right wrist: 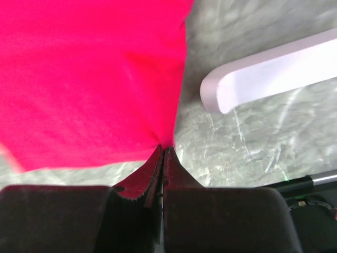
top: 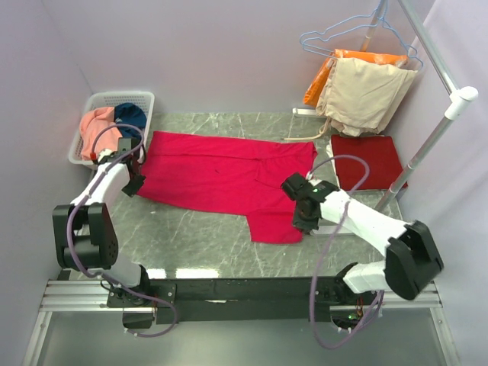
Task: Fold and stack the t-shirts
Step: Fold the tshirt
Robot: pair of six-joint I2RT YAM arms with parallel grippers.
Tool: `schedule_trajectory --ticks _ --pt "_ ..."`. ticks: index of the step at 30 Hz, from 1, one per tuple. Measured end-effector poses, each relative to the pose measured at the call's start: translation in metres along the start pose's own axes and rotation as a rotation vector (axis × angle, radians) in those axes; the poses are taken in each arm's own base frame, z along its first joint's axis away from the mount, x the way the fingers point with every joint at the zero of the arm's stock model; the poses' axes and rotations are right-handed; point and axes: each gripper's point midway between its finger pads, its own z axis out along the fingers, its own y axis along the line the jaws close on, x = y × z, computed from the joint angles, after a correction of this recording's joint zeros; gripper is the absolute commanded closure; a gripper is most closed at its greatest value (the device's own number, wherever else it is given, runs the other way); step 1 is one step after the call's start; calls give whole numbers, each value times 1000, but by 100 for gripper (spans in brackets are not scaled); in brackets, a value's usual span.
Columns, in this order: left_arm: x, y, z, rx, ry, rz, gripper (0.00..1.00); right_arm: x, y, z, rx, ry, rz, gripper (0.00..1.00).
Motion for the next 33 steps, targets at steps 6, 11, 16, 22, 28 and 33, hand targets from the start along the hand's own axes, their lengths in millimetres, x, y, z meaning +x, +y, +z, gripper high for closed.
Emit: schedule_trajectory --ticks 6,11,16,22,28,33 --pt "-2 6 -19 29 3 -14 99 -28 -2 -42 -41 -118 53 100" --pt "9 17 -35 44 20 -18 99 -21 -16 -47 11 -101 60 100" --pt "25 31 -46 35 46 -12 99 -15 -34 -59 35 -105 71 100" --pt "48 43 -57 17 80 9 99 -13 -44 -72 27 -125 89 100" --pt "68 55 -58 -24 113 36 99 -17 -45 -74 33 -134 89 100" --pt "61 47 -53 -61 100 39 99 -40 -41 -70 27 -159 136 100"
